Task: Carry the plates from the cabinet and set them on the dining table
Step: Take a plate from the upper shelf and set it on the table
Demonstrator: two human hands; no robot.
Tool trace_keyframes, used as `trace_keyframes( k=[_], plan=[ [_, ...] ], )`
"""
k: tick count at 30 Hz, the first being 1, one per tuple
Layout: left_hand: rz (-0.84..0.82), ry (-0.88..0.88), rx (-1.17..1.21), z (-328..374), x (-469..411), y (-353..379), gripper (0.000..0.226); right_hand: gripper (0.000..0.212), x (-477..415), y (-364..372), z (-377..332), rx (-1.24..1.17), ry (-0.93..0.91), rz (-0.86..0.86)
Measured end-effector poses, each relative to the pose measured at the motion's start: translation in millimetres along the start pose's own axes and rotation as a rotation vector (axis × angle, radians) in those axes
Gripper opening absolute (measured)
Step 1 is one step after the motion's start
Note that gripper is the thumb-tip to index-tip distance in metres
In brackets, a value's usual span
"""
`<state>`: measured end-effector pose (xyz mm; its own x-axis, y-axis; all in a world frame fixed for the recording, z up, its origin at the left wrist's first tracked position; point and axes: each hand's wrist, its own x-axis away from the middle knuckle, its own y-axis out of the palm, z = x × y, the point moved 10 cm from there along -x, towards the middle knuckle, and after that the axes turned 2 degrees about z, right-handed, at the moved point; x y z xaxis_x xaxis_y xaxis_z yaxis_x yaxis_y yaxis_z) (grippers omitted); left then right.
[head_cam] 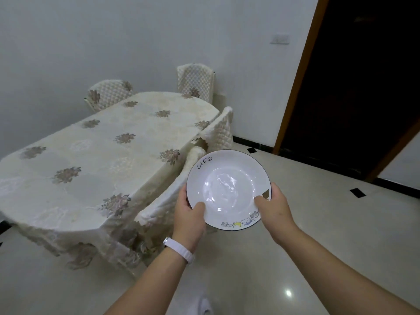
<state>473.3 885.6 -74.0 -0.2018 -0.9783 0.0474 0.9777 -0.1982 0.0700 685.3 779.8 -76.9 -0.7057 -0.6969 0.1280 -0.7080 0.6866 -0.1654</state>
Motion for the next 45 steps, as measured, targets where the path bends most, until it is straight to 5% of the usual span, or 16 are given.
trace_keyframes(
  k=[9,27,45],
  plan=[
    [0.043,0.015,-0.004,4,-130,-36,0.060,0.040,-95,97,-35,0.046,-0.012,-0.046],
    [0.214,-0.046,0.090,-11,-228,-67,0.062,0.048,-197,196,-61,0.117,-0.072,-0.226],
    [0.518,-0.142,0.085,-31,-334,22,0.064,0.035,-390,231,-74,0.135,-0.067,-0.606]
  ],
)
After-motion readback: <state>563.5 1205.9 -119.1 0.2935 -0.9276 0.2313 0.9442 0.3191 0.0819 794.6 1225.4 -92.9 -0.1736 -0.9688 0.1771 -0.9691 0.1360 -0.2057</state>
